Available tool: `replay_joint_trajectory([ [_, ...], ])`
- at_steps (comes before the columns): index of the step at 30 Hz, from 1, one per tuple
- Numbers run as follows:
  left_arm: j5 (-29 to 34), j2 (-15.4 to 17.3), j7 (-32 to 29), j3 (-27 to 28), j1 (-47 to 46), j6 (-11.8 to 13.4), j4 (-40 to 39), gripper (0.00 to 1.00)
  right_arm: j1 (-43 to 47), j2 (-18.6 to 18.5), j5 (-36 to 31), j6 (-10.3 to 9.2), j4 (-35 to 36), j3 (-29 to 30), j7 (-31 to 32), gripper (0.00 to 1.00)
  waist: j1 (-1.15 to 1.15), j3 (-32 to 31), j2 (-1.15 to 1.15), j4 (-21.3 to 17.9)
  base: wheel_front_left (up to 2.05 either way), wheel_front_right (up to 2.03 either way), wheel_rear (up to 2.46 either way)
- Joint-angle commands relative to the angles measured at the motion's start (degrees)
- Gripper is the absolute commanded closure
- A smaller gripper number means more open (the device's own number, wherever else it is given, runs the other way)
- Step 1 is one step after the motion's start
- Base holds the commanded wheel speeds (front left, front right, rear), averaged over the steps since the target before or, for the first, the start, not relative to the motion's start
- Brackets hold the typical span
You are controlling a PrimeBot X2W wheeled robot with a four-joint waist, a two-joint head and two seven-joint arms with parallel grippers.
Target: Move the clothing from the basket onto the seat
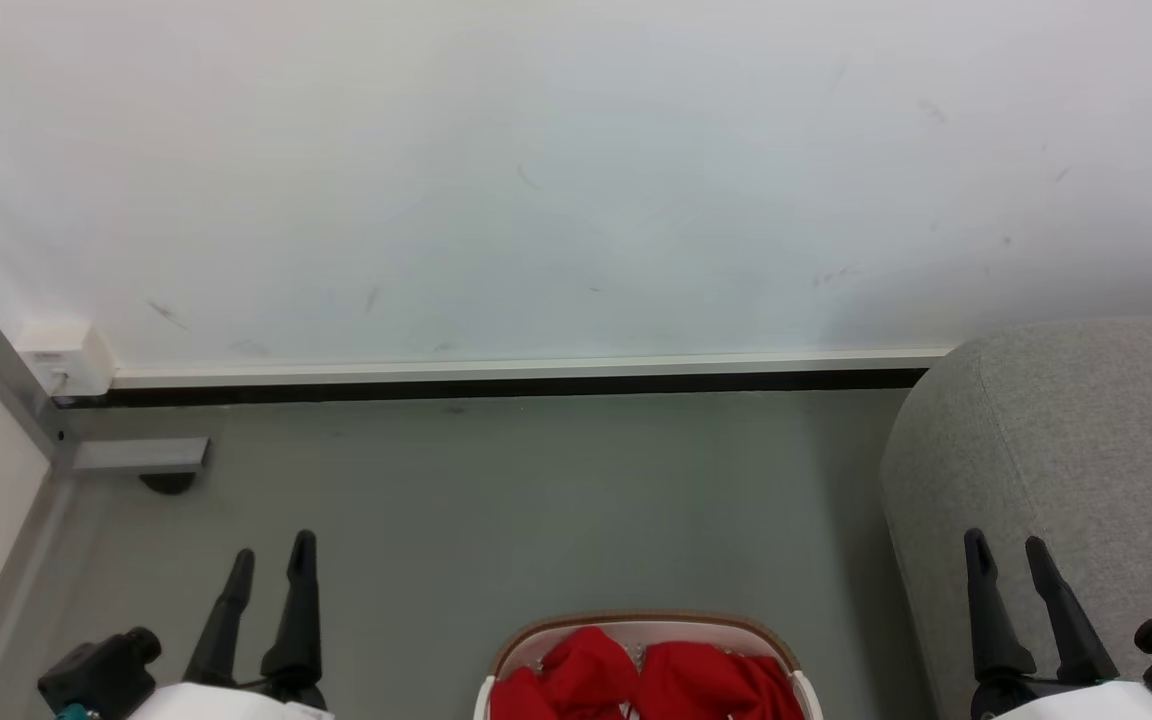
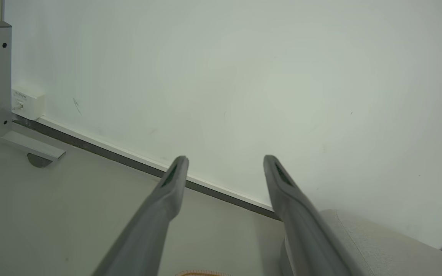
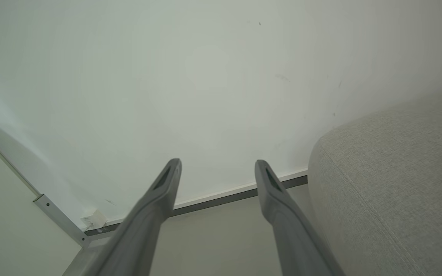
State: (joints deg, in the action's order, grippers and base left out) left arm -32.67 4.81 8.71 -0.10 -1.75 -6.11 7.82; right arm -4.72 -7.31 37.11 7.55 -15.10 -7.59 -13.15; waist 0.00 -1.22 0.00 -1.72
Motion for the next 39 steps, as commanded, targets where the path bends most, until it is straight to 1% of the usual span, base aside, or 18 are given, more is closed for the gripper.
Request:
replay_joint_trajectory([
  [1, 1.9, 0.5, 0.7, 0.1, -0.2, -0.4, -0.3, 0.0, -1.1, -0.1, -2.1, -0.06, -0.1, 0.2, -0.3, 0.0, 0.0, 0.0, 0.0, 0.0, 0.0, 0.0, 0.0],
  [8, 5.4, 0.2, 1.6, -0.1, -0.1, -0.5, 0.4, 0.0, -1.4, 0.7, -6.7, -0.07, -0.8, 0.6, -0.6, 0.0, 0.0, -0.2, 0.0, -0.2, 0.0, 0.0, 0.0],
  [13, 6.6, 0.0, 2.2, -0.4, 0.0, -0.6, 1.5, 0.0, -1.4, 1.1, -9.7, -0.08, -0.9, 0.9, -0.7, 0.0, 0.0, -0.4, 0.0, -0.3, 0.0, 0.0, 0.0],
  [25, 11.8, 0.4, 3.5, -1.3, -0.1, -0.9, 2.4, 0.0, -1.4, 2.2, -16.6, -0.09, -2.9, 1.5, -1.2, 0.0, 0.0, -0.9, 0.0, -0.6, 0.0, 0.0, 0.0],
  [39, 17.8, 0.3, 5.0, -1.1, -0.3, -1.2, 2.0, 0.0, -2.0, 3.2, -24.0, -0.1, -3.9, 1.9, -1.6, 0.0, 0.0, -1.3, 0.0, -1.0, 0.0, 0.0, 0.0],
])
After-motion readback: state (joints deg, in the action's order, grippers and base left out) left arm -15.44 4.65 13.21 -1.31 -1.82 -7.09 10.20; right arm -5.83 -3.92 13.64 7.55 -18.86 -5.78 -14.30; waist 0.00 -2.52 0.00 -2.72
